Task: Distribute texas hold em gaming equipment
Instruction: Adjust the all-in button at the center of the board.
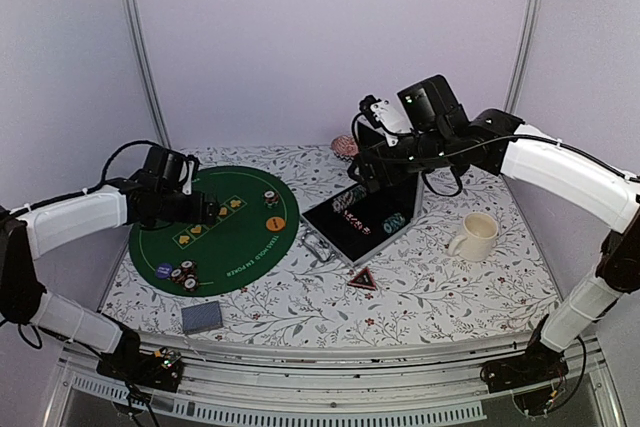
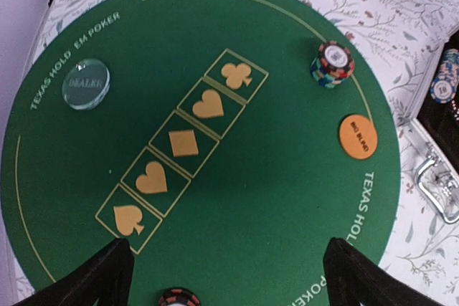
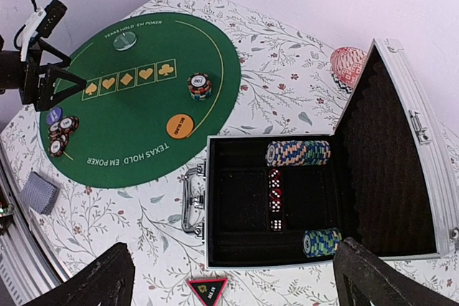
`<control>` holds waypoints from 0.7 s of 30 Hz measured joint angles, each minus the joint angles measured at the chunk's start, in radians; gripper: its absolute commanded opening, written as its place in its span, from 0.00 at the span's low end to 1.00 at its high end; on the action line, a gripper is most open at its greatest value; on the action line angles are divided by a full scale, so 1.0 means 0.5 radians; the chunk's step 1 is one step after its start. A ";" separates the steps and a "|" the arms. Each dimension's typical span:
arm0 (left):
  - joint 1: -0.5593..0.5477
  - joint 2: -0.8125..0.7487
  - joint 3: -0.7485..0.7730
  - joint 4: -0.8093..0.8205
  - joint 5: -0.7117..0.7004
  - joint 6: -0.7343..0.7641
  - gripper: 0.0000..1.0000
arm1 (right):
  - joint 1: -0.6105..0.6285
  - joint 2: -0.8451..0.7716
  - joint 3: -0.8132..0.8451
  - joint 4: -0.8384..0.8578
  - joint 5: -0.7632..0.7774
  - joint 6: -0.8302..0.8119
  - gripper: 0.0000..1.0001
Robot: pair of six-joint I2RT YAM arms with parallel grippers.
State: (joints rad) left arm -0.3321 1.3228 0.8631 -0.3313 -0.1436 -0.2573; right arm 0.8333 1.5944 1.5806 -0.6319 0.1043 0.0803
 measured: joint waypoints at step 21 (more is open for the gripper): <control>0.047 0.215 0.017 -0.325 0.143 -0.326 0.84 | -0.060 -0.591 -0.484 0.312 -0.082 -0.334 0.99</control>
State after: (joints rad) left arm -0.3084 1.4303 0.8715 -0.4938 -0.0723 -0.4202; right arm 0.8036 1.2991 1.3384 -0.4759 0.0631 -0.0868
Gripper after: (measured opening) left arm 0.842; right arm 0.988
